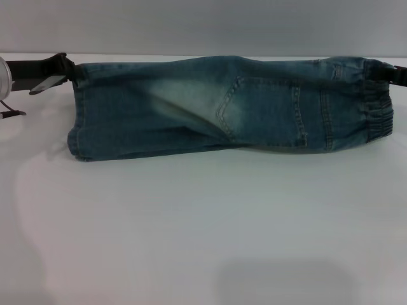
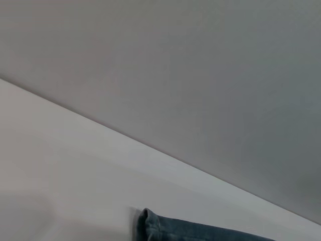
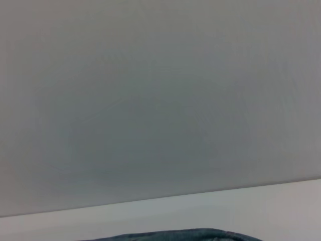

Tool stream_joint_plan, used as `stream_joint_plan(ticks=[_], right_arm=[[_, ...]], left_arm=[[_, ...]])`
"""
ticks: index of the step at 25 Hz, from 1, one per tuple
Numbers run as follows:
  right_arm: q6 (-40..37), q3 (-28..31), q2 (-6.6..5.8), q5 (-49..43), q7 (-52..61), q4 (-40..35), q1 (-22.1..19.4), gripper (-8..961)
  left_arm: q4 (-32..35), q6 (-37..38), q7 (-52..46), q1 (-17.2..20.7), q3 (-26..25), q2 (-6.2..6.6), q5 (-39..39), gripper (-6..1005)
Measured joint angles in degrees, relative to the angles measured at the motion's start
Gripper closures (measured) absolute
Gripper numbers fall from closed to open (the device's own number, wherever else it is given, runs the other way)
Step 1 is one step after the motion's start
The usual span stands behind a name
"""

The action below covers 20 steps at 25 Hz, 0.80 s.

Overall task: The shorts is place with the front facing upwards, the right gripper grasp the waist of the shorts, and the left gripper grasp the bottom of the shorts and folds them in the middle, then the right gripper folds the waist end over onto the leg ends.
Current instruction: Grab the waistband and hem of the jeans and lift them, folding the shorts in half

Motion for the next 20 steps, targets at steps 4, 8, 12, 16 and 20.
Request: stream_joint_plan(ticks=[4, 8, 12, 16, 20], right_arm=[[0.0, 0.0, -0.08, 0.0, 0.0, 0.0, 0.0, 945], [0.0, 0.0, -0.13, 0.0, 0.0, 0.0, 0.1, 945], [0.1, 0.0, -0.15, 0.0, 0.1, 0.0, 0.7, 945], [0.1, -0.3, -0.15, 0.0, 0.1, 0.0, 1.3, 945], [0.1, -0.5, -0.15, 0.0, 0.1, 0.0, 1.5, 945]], left_arm=[[-0.1, 0.0, 0.0, 0.0, 0.0, 0.14, 0.0, 923], [-0.1, 0.0, 0.0, -0.2, 0.0, 0.15, 0.1, 923], [-0.1, 0.0, 0.7, -0.5, 0.0, 0.04, 0.1, 922], [0.0, 0.0, 1.3, -0.6, 0.0, -0.34, 0.2, 921], [0.1, 0.0, 1.4, -0.6, 0.0, -0.49, 0.2, 921]])
